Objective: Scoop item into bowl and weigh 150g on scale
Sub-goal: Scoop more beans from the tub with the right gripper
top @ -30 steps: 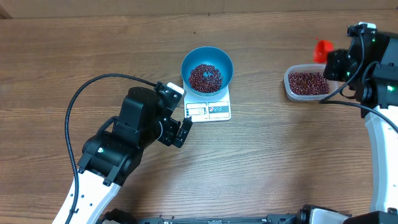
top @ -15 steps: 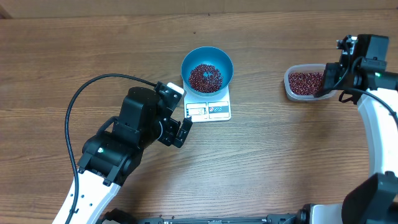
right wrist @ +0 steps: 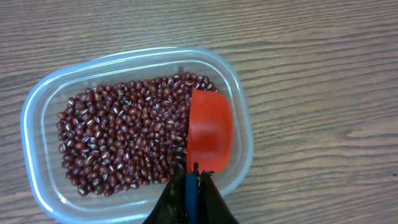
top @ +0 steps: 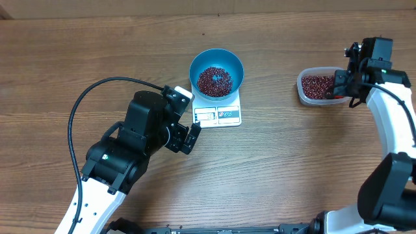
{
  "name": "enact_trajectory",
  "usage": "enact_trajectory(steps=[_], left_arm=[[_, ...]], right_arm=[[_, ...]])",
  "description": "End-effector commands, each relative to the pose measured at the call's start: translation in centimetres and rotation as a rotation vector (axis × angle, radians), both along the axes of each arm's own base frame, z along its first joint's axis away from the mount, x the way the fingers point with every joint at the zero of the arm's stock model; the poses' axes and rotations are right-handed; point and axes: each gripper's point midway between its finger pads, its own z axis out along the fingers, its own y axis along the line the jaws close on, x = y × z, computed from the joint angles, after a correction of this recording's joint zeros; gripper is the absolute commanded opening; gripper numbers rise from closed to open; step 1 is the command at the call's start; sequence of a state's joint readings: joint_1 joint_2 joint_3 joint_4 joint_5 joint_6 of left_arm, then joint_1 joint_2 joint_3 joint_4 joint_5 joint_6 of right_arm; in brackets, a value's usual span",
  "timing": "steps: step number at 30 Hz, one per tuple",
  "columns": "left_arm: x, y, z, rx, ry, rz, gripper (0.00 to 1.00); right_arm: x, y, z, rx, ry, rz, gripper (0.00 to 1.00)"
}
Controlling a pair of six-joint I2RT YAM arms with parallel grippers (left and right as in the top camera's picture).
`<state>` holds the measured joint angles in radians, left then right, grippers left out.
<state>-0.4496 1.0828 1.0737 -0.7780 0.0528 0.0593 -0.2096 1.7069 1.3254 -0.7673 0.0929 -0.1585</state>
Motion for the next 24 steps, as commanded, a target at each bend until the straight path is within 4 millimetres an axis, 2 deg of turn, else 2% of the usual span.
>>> enact_trajectory(steps=[1, 6, 24], left_arm=[[0.0, -0.1, 0.7, -0.007, -0.023, -0.015, 1.0], [0.0, -0.1, 0.7, -0.007, -0.023, -0.015, 1.0], [0.0, -0.1, 0.7, -0.007, -0.023, -0.015, 1.0]], right_arm=[[0.0, -0.7, -2.0, -0.008, 0.052, -0.014, 0.04], [-0.1, -0.3, -3.5, 0.018, 0.083, -0.005, 0.04], [0.8, 4.3, -3.2, 0.26, 0.033, 0.114, 0.04]])
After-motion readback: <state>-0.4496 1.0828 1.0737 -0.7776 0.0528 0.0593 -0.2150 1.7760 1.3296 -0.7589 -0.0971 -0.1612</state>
